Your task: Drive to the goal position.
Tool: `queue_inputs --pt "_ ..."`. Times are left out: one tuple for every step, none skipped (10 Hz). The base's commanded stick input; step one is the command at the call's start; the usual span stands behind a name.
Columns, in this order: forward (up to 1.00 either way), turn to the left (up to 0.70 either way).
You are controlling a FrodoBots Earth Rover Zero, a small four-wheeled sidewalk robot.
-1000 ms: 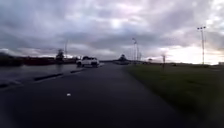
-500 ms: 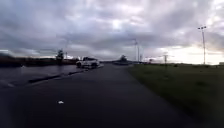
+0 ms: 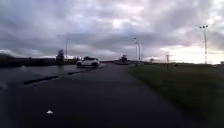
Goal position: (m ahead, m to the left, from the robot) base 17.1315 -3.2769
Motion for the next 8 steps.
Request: queue_inputs --pt "0.70 0.00" --pt "0.70 0.00" --pt "0.70 0.00" --pt "0.70 0.00" --pt "0.70 0.00" --pt "0.70 0.00" --pt "0.70 0.00" --pt "0.70 0.00"
